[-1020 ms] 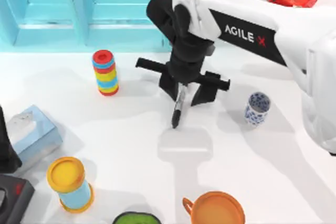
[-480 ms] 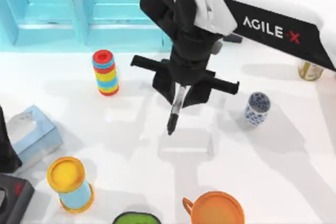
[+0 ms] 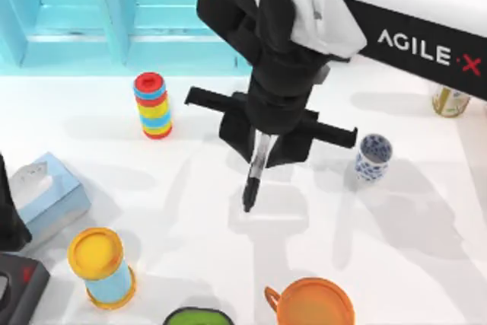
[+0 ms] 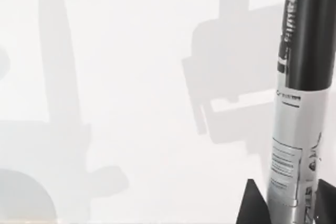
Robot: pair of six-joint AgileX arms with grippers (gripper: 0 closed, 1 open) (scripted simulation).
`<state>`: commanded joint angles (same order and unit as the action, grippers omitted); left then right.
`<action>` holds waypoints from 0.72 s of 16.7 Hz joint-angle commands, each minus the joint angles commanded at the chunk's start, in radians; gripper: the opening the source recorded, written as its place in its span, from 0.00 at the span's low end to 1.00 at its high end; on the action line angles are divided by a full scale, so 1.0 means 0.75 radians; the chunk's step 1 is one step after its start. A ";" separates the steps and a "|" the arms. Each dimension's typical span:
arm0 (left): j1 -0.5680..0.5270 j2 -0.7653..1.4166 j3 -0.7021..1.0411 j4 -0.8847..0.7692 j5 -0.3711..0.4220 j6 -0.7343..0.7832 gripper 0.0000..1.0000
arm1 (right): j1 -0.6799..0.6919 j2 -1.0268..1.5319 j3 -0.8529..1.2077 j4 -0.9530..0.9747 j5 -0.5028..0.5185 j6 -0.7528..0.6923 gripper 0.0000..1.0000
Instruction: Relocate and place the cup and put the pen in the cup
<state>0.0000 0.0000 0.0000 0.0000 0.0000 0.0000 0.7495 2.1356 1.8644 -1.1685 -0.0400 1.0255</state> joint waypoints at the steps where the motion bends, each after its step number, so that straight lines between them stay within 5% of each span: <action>1: 0.000 0.000 0.000 0.000 0.000 0.000 1.00 | 0.000 0.000 0.000 0.000 0.000 0.000 0.00; 6: 0.000 0.000 0.000 0.000 0.000 0.000 1.00 | 0.026 -0.071 -0.143 0.203 0.127 -0.123 0.00; 12: 0.000 0.000 0.000 0.000 0.000 0.000 1.00 | 0.079 -0.243 -0.582 0.813 0.483 -0.453 0.00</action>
<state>0.0000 0.0000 0.0000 0.0000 0.0000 0.0000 0.8088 1.9530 1.4277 -0.5591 0.3219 0.6854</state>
